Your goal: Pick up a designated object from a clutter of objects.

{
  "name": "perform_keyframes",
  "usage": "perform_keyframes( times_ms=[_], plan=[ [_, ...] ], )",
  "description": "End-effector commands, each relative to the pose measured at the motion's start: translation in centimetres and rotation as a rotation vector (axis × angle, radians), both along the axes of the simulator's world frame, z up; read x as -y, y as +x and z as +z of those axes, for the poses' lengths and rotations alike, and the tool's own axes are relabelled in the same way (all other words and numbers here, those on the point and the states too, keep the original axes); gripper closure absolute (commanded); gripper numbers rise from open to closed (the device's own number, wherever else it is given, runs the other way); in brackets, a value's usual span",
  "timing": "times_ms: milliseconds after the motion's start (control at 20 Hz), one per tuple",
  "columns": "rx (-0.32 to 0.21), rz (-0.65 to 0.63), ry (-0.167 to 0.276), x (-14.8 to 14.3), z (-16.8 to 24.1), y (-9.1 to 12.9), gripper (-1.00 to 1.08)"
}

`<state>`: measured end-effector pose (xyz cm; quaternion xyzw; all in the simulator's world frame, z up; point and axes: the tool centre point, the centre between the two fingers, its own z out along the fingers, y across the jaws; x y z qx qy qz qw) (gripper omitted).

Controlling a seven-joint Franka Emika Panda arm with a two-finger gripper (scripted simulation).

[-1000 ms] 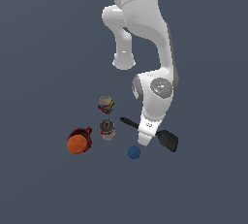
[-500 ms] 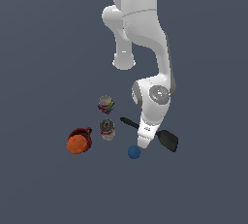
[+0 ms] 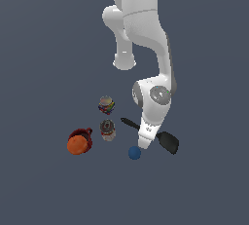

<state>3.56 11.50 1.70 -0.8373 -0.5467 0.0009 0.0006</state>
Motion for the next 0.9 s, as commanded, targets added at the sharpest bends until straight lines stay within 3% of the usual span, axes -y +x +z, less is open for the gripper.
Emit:
perform_keyframes(
  times_ms=[0,450,850],
  plan=[
    [0.001,0.0,0.0,0.0,0.0,0.0,1.08],
    [0.001,0.0,0.0,1.9,2.4,-0.2,1.08],
    [0.001,0.0,0.0,6.2,8.0,-0.6,1.08]
  ],
)
